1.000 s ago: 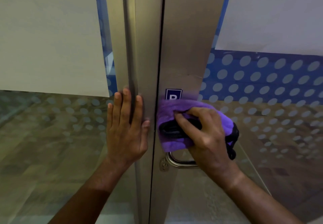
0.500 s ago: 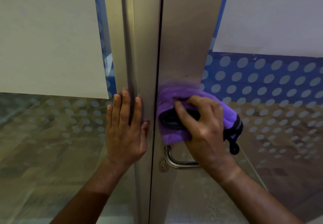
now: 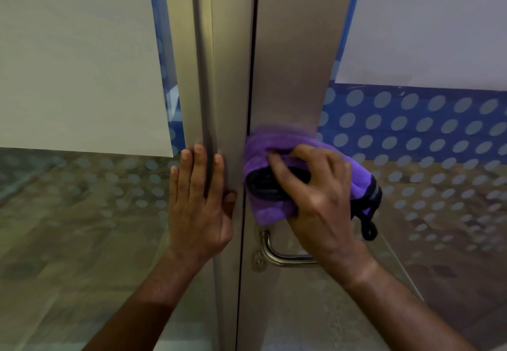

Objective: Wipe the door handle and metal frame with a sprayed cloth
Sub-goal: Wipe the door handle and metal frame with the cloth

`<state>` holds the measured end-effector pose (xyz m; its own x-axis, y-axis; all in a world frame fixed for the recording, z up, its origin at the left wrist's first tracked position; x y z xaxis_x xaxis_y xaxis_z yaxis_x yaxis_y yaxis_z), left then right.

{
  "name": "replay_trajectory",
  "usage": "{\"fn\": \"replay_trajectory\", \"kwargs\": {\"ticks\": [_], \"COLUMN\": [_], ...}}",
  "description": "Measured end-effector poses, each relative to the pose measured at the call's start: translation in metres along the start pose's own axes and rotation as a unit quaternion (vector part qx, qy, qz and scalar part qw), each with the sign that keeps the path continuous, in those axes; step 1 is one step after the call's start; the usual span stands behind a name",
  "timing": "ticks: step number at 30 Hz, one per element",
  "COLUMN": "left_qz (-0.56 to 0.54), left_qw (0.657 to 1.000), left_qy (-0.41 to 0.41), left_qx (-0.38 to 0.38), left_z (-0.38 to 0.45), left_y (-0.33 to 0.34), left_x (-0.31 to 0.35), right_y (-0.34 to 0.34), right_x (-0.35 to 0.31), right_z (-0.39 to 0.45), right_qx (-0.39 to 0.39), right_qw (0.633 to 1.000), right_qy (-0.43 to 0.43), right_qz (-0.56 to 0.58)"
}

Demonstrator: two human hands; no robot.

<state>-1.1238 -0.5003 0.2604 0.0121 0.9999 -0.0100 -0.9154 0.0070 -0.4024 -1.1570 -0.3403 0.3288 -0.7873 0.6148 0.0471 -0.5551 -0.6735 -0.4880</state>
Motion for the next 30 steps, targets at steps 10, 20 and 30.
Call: {"fn": "replay_trajectory", "kwargs": {"ticks": [10, 20, 30], "left_qz": [0.008, 0.003, 0.003], "left_qw": [1.0, 1.0, 1.0], "left_qy": [-0.003, -0.005, -0.009], "left_qx": [-0.005, -0.007, -0.005], "left_z": [0.001, 0.002, 0.002], "left_y": [-0.001, -0.002, -0.001], "left_x": [0.0, 0.0, 0.001], "right_y": [-0.007, 0.002, 0.019], "right_x": [0.001, 0.018, -0.004], "right_z": [0.017, -0.031, -0.027], "right_qx": [0.046, -0.073, -0.089], "right_qw": [0.998, 0.996, 0.99], "right_qy": [0.028, -0.018, -0.09], "right_qz": [-0.028, -0.052, -0.061]}}
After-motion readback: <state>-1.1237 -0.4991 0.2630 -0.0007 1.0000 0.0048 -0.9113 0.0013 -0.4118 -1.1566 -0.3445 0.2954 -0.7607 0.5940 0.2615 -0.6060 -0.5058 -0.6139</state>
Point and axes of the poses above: each hand's wrist, its own z-axis towards the middle knuckle, its own y-axis out of the palm, x = y × z, the point moved 8 cm from there along z, towards the middle knuckle, and after that the axes turned 4 degrees about -x, right-handed, at the moved point
